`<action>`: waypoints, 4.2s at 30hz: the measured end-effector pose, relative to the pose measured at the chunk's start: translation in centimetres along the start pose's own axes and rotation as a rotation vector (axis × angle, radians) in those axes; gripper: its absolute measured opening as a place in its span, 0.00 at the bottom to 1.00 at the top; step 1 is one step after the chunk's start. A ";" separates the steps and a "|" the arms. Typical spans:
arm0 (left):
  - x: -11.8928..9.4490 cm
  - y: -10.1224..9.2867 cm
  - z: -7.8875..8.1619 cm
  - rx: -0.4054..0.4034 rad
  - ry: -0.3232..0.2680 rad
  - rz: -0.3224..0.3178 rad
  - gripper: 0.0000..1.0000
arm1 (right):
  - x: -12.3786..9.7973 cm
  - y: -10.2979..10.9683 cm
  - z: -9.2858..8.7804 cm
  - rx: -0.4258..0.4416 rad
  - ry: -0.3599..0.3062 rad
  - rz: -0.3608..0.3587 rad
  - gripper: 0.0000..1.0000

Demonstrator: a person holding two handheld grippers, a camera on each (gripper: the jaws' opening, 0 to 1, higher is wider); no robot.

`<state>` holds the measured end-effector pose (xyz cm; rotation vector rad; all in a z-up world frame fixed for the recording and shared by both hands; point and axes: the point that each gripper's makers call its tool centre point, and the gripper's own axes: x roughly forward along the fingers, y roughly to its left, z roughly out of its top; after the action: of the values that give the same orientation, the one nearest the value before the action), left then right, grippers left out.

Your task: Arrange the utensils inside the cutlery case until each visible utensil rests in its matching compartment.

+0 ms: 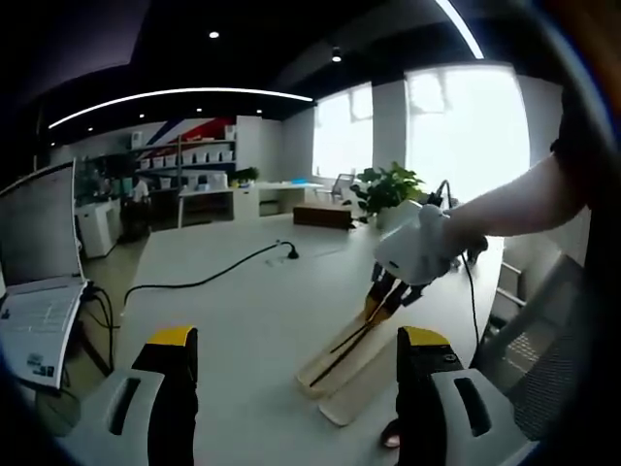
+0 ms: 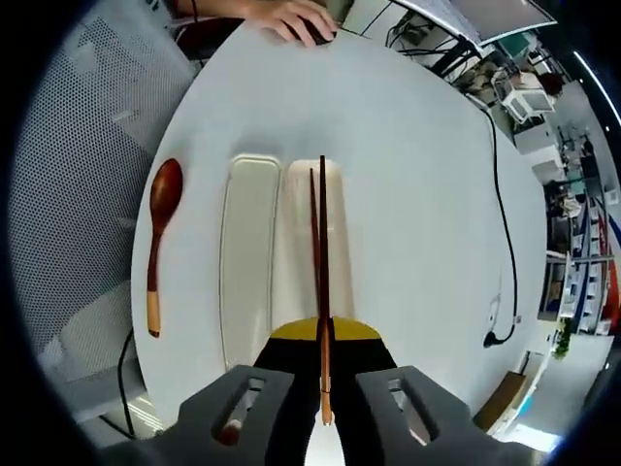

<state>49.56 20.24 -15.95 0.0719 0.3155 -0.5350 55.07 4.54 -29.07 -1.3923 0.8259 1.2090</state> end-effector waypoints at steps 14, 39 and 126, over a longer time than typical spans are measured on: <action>0.0 0.1 -0.2 -0.010 0.009 0.002 0.87 | 2.7 0.0 0.6 -0.049 0.030 0.029 0.00; 0.2 0.4 -0.5 -0.012 0.021 0.004 0.87 | 5.5 0.5 1.0 -0.094 0.038 0.074 0.00; 0.2 0.3 -0.3 -0.011 0.019 0.001 0.87 | -6.3 -8.8 -4.9 0.598 -0.439 -0.470 0.16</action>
<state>49.77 20.40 -16.28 0.0667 0.3366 -0.5323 62.96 0.60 -20.99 -0.7299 0.4533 0.7648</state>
